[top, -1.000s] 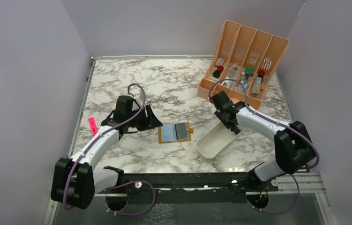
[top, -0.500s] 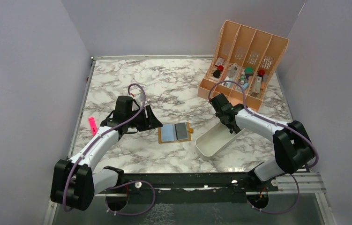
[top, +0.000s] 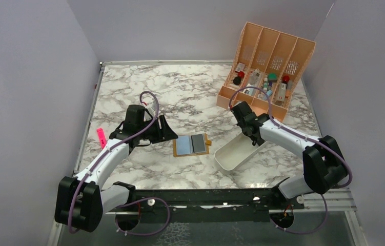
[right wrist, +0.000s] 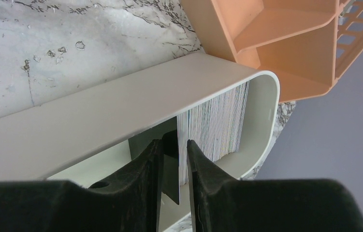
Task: Put the credit cards into the card holder
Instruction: Pick up the credit card from the storage box, then insert the credit card into the card holder.
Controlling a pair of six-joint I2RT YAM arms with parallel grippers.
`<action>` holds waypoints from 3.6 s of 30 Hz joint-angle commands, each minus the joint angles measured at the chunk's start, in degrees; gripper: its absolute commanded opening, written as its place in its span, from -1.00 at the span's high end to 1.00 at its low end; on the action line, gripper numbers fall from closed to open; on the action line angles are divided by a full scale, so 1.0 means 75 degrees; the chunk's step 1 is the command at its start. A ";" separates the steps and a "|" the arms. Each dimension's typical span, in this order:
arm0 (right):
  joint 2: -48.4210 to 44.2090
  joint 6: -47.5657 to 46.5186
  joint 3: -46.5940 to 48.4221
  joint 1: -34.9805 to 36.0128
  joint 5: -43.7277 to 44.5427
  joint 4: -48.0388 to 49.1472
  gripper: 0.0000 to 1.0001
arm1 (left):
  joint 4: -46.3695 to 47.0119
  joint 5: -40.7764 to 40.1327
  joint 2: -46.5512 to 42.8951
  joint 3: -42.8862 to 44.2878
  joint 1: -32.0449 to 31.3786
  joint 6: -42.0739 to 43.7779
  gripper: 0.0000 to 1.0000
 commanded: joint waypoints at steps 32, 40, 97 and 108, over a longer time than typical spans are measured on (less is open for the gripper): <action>-0.0314 0.0159 0.0397 -0.0071 0.0198 -0.0015 0.59 | 0.0003 0.0174 -0.0106 -0.0087 0.0017 0.0111 -0.11; -0.0462 0.0426 0.0762 -0.0071 -0.0239 -0.0591 0.65 | 0.0002 0.0186 -0.0105 -0.0087 0.0020 0.0112 -0.11; -0.0602 0.7344 -0.0389 0.0618 -0.7031 0.5249 0.98 | 0.2295 -0.0588 0.1073 -0.1114 0.0006 -0.1509 1.00; 0.1068 0.7142 -0.0378 0.1119 -0.6849 0.6170 0.98 | 0.3090 -0.0247 0.2115 -0.1277 0.0009 -0.1652 1.00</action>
